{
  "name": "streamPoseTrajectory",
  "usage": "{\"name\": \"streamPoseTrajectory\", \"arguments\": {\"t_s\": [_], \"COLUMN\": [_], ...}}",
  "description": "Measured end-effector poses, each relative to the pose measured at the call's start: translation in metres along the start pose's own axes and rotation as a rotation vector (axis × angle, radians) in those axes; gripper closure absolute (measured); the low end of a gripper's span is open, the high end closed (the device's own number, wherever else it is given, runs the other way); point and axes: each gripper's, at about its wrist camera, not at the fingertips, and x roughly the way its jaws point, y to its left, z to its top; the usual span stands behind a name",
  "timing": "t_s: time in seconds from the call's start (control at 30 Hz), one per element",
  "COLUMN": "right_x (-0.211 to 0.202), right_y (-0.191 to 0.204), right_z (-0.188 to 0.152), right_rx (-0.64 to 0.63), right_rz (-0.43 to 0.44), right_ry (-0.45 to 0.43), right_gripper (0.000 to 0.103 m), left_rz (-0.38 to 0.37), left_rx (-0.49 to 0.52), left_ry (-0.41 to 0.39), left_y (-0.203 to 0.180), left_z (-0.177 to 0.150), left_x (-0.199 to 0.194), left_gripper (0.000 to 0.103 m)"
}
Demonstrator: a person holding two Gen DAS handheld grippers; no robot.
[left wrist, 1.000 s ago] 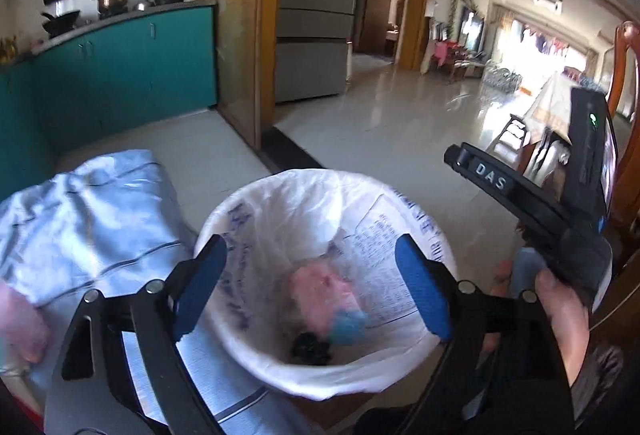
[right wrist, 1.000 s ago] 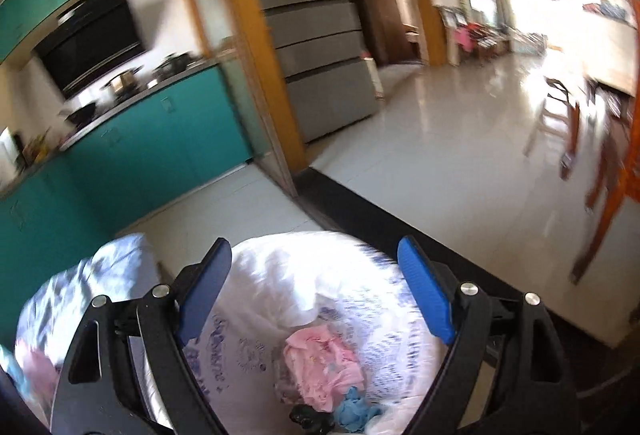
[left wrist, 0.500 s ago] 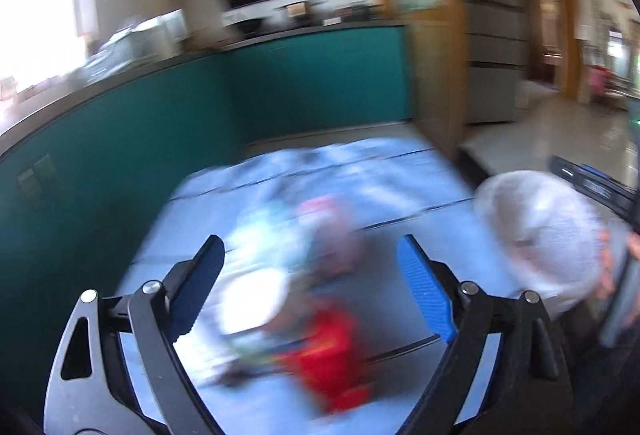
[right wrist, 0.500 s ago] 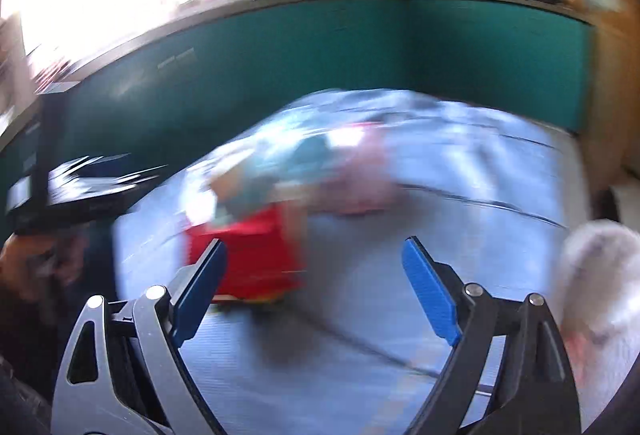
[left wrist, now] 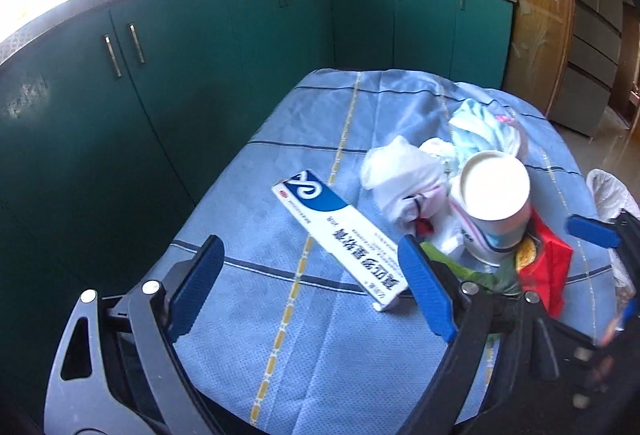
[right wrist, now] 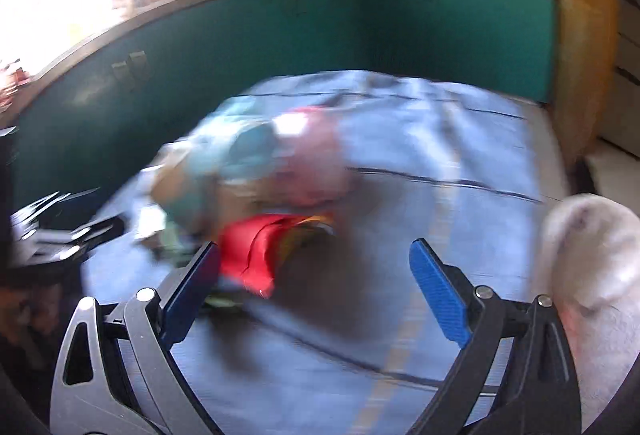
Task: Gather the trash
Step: 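Grasp the green vegetable stalk with the left gripper while the right grasps the red packet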
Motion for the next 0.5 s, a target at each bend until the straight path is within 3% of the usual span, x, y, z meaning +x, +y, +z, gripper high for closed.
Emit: {"name": "streamPoseTrajectory", "arguments": {"t_s": [0.07, 0.13, 0.43, 0.5], "right_x": [0.003, 0.008, 0.027, 0.011], "right_y": [-0.017, -0.027, -0.025, -0.017], "right_z": [0.002, 0.002, 0.01, -0.006], "right_rx": [0.048, 0.096, 0.064, 0.055], "right_rz": [-0.084, -0.108, -0.112, -0.109], "right_ry": [0.006, 0.023, 0.018, 0.014], "right_gripper": [0.01, 0.01, 0.01, 0.01], "left_rz": [-0.03, -0.072, -0.269, -0.336], "left_rx": [0.013, 0.031, 0.117, 0.113], "left_ry": [-0.005, 0.003, 0.094, 0.132], "left_y": [-0.002, -0.008, -0.055, -0.065], "left_z": [-0.001, -0.002, -0.021, -0.023], "left_x": [-0.002, 0.0, 0.015, 0.019], "left_gripper": [0.015, 0.015, 0.015, 0.015]}}
